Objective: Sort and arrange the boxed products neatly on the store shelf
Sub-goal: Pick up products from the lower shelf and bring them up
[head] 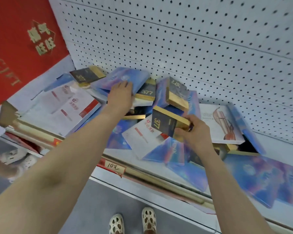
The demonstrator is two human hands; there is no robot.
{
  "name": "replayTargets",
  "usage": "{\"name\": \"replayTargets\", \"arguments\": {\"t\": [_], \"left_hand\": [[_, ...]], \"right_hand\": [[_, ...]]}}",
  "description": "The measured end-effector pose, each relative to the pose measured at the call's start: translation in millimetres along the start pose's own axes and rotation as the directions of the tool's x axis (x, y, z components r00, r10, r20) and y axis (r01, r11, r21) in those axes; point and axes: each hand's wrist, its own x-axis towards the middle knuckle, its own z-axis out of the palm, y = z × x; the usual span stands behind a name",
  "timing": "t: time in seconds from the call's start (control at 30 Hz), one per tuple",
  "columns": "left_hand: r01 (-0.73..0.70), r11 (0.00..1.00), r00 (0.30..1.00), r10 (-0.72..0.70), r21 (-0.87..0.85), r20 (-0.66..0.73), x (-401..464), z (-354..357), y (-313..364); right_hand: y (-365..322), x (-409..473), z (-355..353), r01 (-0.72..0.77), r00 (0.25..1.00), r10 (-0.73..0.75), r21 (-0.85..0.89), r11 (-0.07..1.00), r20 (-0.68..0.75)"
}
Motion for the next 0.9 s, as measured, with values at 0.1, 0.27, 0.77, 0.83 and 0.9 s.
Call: {"name": "replayTargets", "arguments": {"t": [0.1, 0.27, 0.77, 0.83, 0.9], "left_hand": [[-0.058, 0.995, 0.997, 0.061, 0.078, -0.036, -16.7, 2.2, 4.6], [-0.139, 0.982, 0.987, 0.148, 0.130, -0.065, -55.3, 10.7, 17.8], [0.328, 0.917, 0.942, -0.334, -0.227, 0.012, -57.3, 1.7, -10.8], [0.330, 0.881, 0.938, -0.345, -0.340, 0.016, -55.3, 0.7, -12.4], [0.344, 0.817, 0.931, -0.362, -0.463, 0.052, -57.2, -2.6, -15.2]], "right_hand": [[0.7, -4.4, 12.7, -0.012, 0.999, 0.012, 0.016, 1.000, -0.052], [-0.5, -10.1, 27.4, -0.005, 0.994, 0.009, 0.041, 0.999, -0.111], [8.9, -11.2, 29.7, -0.002, 0.999, 0.009, 0.118, 0.993, -0.053], [10.3, -10.4, 28.8, -0.047, 0.999, 0.048, 0.104, 0.993, -0.003], [13.7, -10.5, 26.5, -0.060, 0.998, 0.058, 0.086, 0.994, 0.021]]}}
